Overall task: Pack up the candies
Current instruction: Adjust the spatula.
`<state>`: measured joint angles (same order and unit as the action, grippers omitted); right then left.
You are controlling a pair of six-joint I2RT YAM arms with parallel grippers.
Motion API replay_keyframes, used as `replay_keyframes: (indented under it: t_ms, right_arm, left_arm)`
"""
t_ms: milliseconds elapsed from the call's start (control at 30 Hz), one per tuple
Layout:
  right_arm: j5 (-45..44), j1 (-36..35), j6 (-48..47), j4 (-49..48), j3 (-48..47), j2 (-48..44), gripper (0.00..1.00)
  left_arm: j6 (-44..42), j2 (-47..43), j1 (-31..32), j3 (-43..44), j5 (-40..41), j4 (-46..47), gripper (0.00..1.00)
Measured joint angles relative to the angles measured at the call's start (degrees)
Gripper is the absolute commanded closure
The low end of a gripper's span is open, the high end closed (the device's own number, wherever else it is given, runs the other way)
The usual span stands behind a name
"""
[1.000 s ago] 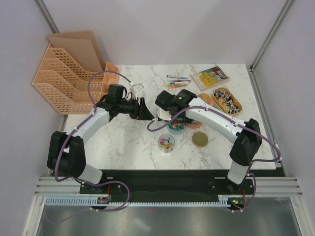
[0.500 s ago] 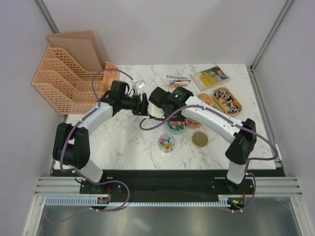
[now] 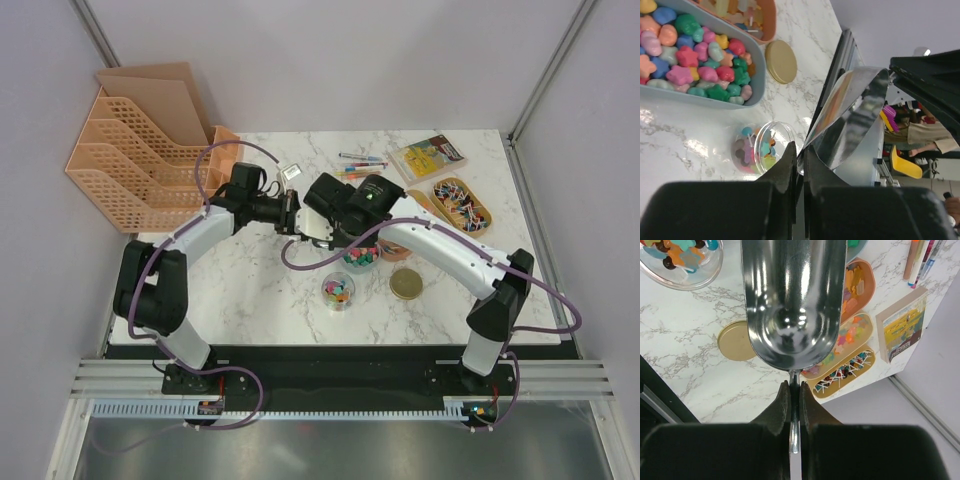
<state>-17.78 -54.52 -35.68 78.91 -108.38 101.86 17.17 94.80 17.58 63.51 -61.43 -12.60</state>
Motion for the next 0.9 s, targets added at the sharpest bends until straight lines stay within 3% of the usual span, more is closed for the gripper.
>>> replay_keyframes:
  t_ms: [167,233,267,367,567,767,900]
  right_arm:
    - [-0.1,0.0,0.2,1.0,0.5,-1.4,0.99]
    - [-0.2,0.0,0.6,1.4,1.0,-1.9,0.89]
    - [-0.1,0.0,0.9,1.6,1.4,-2.1,0.75]
    - [1.0,0.1,1.7,1.0,3.1,-3.1,0.61]
    - [6.7,4.0,2.3,-1.9,6.8,-8.4,0.56]
    - [14.3,9.7,-0.6,-11.3,20.5,-30.6,0.55]
    - [18.3,9.4,-1.0,-13.4,22.0,-37.6,0.55]
  left_arm:
    - [2.2,0.6,-0.5,-0.7,-7.4,5.6,0.98]
    - [4.0,0.9,-0.7,-1.7,-11.1,8.6,0.98]
    - [5.0,1.0,-0.7,-2.0,-12.9,10.0,0.98]
    - [7.9,1.4,-0.6,-2.5,-16.9,12.9,0.98]
    - [10.9,1.4,-0.2,-2.5,-20.5,16.5,0.98]
    - [13.5,2.9,-0.2,-2.3,-21.6,18.6,0.98]
    - [14.7,3.2,-0.2,-2.3,-21.7,19.0,0.98]
